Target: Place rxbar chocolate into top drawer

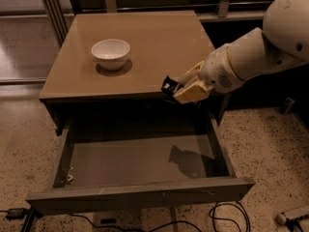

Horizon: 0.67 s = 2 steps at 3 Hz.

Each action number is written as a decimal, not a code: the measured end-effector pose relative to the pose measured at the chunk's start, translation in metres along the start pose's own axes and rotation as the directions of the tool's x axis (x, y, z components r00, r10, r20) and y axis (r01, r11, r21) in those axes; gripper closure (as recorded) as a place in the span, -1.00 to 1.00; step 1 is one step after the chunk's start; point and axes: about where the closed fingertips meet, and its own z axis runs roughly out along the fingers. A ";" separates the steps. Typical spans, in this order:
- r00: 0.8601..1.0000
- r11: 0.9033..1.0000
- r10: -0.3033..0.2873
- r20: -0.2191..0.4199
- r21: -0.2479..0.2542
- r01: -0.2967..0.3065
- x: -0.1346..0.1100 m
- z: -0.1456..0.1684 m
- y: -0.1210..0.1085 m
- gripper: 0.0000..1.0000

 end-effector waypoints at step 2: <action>1.000 0.996 -0.010 0.019 -0.086 0.012 0.025 0.064 0.051 1.00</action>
Offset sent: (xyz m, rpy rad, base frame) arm -0.0423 0.0535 -0.1068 0.0363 0.0638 0.0797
